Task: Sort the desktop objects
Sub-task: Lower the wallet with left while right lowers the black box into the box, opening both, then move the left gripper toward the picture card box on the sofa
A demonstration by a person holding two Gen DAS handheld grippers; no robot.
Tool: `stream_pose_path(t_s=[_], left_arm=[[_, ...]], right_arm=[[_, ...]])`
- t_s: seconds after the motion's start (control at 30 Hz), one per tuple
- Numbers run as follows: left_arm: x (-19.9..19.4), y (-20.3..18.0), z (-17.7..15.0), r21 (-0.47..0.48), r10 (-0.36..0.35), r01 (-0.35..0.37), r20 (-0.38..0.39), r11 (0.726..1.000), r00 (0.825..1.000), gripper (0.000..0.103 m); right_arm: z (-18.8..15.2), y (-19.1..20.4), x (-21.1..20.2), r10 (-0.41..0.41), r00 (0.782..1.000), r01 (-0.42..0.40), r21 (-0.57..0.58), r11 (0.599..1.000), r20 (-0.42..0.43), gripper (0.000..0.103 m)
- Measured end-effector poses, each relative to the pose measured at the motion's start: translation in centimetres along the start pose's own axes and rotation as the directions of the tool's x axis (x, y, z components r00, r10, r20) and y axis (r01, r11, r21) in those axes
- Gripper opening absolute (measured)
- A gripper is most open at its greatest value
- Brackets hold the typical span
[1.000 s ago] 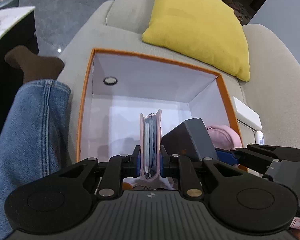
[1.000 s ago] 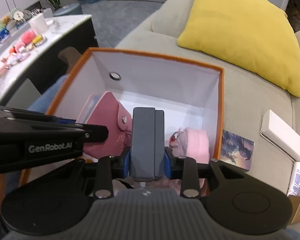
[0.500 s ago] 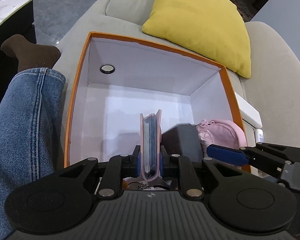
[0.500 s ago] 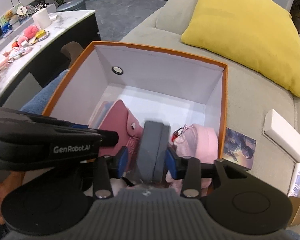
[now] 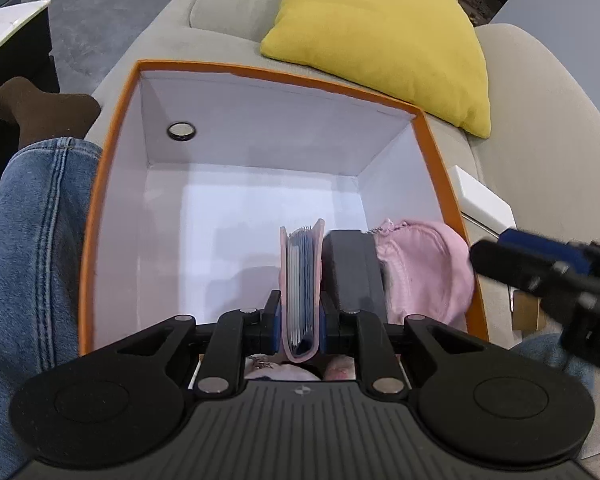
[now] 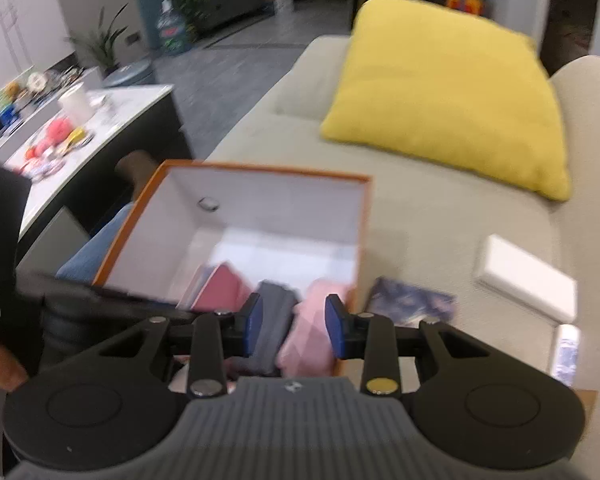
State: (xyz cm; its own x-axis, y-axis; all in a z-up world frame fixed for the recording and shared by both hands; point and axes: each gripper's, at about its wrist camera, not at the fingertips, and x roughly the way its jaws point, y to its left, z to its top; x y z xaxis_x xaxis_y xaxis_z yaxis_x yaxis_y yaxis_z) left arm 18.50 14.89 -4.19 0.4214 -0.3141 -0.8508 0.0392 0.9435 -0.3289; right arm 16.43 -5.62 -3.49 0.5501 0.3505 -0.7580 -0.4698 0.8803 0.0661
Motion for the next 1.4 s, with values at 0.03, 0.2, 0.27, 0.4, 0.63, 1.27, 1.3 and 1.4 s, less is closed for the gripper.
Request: stream_pose_path(t_s=[0.03, 0.2, 0.27, 0.4, 0.63, 1.27, 1.3, 1.4], left_arm=[[0.0, -0.2, 0.0, 0.002, 0.003, -0.003, 0.001, 1.000, 1.000, 0.020], [0.2, -0.6, 0.1, -0.018, -0.041, 0.041, -0.014, 0.999, 0.999, 0.030], [0.2, -0.6, 0.1, -0.033, -0.051, 0.050, -0.019, 0.998, 0.999, 0.031], [-0.5, -0.9, -0.1, -0.024, -0.053, 0.053, -0.001, 0.998, 0.999, 0.034], [-0.9, -2.3, -0.2, 0.062, 0.004, -0.006, 0.029, 0.998, 1.000, 0.030], [-3.3, -4.0, -0.1, 0.180, 0.101, -0.118, 0.102, 0.977, 0.990, 0.035], [-3.7, -4.4, -0.1, 0.202, 0.118, -0.140, 0.120, 0.969, 0.986, 0.035], [-5.1, -5.6, -0.1, 0.250, 0.133, -0.171, 0.162, 0.953, 0.978, 0.035]], right_arm=[[0.0, -0.3, -0.2, -0.007, 1.000, 0.007, 0.009, 1.000, 0.007, 0.037], [-0.7, -2.3, -0.5, -0.021, 1.000, 0.021, 0.055, 0.998, 0.008, 0.037], [-1.2, -3.0, -0.5, -0.025, 1.000, 0.025, 0.070, 0.997, 0.003, 0.037], [-2.1, -4.5, -0.7, -0.035, 0.999, 0.035, 0.099, 0.994, -0.002, 0.038], [-3.2, -6.8, -1.2, -0.053, 0.999, 0.053, 0.141, 0.989, -0.005, 0.038], [-5.9, -11.0, -2.9, -0.103, 0.994, 0.105, 0.191, 0.976, -0.021, 0.042], [-6.1, -11.3, -3.1, -0.108, 0.994, 0.110, 0.194, 0.975, -0.024, 0.042], [-6.8, -12.9, -3.7, -0.117, 0.992, 0.124, 0.207, 0.970, -0.044, 0.042]])
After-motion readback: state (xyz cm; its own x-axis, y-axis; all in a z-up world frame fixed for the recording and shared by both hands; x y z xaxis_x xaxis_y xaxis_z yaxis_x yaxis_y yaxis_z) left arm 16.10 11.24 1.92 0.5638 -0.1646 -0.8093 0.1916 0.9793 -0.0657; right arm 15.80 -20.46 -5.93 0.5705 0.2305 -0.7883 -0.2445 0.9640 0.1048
